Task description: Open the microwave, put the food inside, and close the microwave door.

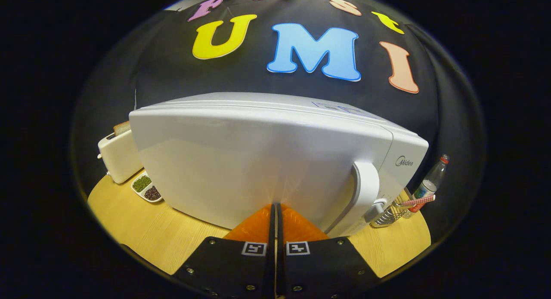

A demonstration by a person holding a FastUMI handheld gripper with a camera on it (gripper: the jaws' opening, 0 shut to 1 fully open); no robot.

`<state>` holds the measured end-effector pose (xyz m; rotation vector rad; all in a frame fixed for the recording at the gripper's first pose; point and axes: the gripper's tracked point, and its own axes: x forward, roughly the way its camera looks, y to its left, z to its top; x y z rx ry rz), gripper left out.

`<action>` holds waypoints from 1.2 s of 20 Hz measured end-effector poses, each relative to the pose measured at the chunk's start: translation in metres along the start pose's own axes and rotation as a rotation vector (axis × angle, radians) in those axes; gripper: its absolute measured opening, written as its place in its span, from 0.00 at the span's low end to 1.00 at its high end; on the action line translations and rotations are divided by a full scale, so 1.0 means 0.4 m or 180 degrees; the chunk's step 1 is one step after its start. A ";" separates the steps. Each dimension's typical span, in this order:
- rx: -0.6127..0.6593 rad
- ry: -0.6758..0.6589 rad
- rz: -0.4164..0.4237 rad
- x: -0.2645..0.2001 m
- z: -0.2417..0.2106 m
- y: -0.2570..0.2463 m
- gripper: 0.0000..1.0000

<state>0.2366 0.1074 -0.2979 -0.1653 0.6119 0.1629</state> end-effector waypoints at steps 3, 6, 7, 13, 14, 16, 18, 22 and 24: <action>-0.0016 -0.0192 0.0047 -0.074 0.042 0.010 0.02; 0.0003 -0.0372 0.0058 -0.177 0.071 0.018 0.02; 0.0013 -0.0425 0.0060 -0.212 0.080 0.018 0.02; -0.0029 -0.0705 0.0025 -0.398 0.112 0.014 0.02; -0.0028 -0.0735 0.0012 -0.423 0.113 0.011 0.02; -0.0028 -0.0781 -0.0009 -0.472 0.109 0.008 0.02; -0.0017 -0.0821 -0.0034 -0.514 0.106 0.001 0.02; 0.0026 -0.0909 -0.0085 -0.595 0.097 -0.005 0.02; 0.0014 -0.0958 -0.0115 -0.633 0.090 -0.006 0.02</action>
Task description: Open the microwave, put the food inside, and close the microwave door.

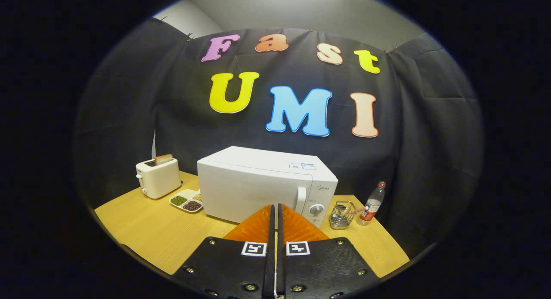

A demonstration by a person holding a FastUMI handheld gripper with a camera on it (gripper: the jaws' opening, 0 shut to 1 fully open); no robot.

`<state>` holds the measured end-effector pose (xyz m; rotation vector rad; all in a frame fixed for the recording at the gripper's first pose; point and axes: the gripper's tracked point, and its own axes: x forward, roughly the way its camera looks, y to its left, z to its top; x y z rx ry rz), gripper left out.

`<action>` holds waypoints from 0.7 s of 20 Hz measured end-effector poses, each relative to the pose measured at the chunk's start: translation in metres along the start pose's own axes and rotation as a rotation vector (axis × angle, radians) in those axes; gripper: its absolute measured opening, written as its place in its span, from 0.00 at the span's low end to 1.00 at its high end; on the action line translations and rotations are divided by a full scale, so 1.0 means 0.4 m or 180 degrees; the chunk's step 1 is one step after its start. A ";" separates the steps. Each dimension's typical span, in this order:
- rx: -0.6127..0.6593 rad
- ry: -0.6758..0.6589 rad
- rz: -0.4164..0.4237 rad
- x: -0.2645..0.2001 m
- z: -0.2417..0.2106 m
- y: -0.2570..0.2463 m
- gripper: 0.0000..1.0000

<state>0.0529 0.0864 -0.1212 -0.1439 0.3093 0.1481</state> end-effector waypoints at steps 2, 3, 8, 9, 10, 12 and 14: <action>-0.0001 -0.0032 -0.0021 -0.036 0.000 -0.002 0.02; 0.0020 -0.0078 -0.0031 -0.054 0.006 -0.003 0.02; 0.0209 -0.0254 0.0039 -0.137 0.026 0.007 0.68; 0.0214 -0.0265 0.0037 -0.149 0.029 0.004 0.79; 0.0226 -0.0278 0.0018 -0.157 0.028 0.001 0.94; 0.0269 -0.0298 0.0017 -0.173 0.033 0.002 0.94; 0.0292 -0.0287 0.0030 -0.184 0.033 -0.005 0.94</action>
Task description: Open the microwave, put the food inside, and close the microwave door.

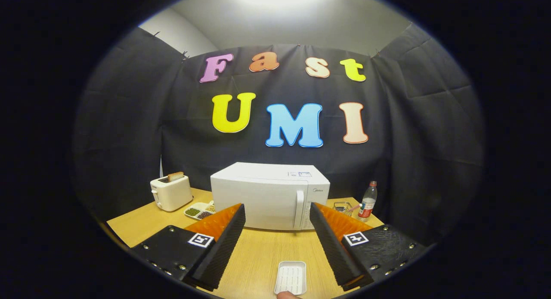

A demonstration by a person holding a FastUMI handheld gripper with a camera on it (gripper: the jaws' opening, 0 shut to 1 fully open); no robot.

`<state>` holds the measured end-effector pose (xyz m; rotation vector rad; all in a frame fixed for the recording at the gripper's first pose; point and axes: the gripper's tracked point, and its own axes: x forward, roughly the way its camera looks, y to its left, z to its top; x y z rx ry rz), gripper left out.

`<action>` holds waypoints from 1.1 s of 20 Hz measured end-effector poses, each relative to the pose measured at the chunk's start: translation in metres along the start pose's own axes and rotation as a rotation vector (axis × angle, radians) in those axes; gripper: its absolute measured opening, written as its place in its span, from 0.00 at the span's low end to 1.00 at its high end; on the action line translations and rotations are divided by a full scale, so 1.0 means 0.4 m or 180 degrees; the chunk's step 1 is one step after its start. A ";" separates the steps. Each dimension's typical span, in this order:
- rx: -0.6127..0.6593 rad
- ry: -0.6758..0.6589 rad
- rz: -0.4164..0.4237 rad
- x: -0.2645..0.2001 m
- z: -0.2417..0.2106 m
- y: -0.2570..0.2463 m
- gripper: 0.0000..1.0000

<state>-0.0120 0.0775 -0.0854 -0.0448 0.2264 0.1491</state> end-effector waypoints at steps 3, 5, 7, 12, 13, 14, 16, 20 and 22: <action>0.0043 -0.0025 -0.0006 -0.014 0.007 -0.014 0.94; 0.0082 -0.0061 -0.0006 -0.019 0.017 -0.023 0.94; 0.0078 -0.0054 0.0003 -0.023 0.016 -0.028 0.94; 0.0089 -0.0095 -0.0010 -0.029 0.027 -0.039 0.94; 0.0084 -0.0097 -0.0003 -0.031 0.027 -0.038 0.94; 0.0082 -0.0102 -0.0003 -0.031 0.032 -0.039 0.94; 0.0083 -0.0110 0.0006 -0.029 0.035 -0.036 0.94; 0.0092 -0.0148 0.0014 -0.029 0.047 -0.035 0.94; 0.0089 -0.0165 0.0014 -0.027 0.052 -0.035 0.94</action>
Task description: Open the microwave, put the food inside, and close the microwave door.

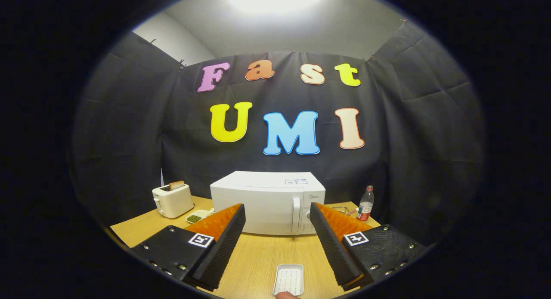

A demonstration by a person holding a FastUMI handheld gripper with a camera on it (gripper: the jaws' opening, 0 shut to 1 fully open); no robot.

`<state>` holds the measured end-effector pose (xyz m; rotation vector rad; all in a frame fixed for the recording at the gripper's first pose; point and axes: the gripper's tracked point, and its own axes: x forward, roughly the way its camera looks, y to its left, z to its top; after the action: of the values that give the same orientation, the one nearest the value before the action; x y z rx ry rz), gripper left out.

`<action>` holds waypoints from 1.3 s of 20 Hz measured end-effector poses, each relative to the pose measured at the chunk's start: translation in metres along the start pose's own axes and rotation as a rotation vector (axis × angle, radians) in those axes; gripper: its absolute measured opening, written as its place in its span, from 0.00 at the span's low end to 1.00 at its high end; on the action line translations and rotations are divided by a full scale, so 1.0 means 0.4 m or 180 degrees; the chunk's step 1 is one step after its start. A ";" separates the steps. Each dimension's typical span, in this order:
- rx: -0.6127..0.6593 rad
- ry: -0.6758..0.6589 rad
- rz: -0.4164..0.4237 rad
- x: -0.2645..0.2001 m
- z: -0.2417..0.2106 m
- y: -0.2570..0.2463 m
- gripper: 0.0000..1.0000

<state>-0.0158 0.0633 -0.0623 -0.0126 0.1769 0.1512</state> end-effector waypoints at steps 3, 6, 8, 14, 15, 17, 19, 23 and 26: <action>-0.0007 -0.0006 0.0002 0.001 0.004 0.000 0.94; -0.0015 0.0008 0.0007 0.002 0.002 0.004 0.94; -0.0009 -0.0009 0.0011 0.003 0.006 0.006 0.95; -0.0011 -0.0081 0.0025 0.000 0.025 0.019 0.94; -0.0015 -0.0095 0.0030 -0.001 0.027 0.023 0.94; -0.0020 -0.0111 0.0041 -0.005 0.029 0.029 0.94; -0.0032 -0.0118 0.0039 -0.011 0.028 0.031 0.94; -0.0010 -0.0139 0.0041 -0.019 0.037 0.041 0.94; -0.0007 -0.0202 0.0016 -0.022 0.051 0.038 0.94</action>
<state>-0.0230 0.0775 -0.0407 -0.0096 0.1134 0.1566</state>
